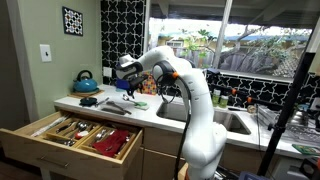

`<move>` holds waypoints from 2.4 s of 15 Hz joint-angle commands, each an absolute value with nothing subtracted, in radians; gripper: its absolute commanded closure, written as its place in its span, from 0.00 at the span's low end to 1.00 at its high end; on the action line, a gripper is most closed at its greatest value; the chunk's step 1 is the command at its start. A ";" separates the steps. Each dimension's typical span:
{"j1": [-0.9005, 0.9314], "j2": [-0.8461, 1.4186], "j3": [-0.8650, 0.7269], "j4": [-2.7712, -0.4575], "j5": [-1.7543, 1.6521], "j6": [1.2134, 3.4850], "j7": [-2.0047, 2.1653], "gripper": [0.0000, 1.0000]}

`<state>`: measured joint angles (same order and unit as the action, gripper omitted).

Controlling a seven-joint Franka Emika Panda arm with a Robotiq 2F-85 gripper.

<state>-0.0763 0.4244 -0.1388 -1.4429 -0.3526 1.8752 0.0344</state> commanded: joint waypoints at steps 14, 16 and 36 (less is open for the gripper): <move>0.044 0.338 -0.072 -1.351 -0.261 1.363 0.330 0.00; 0.044 0.303 -0.048 -1.419 -0.155 1.353 0.344 0.00; 0.073 0.311 0.038 -1.881 0.072 1.878 0.206 0.00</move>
<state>0.0684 0.2827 0.0302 -1.8699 0.0868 1.8248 0.2793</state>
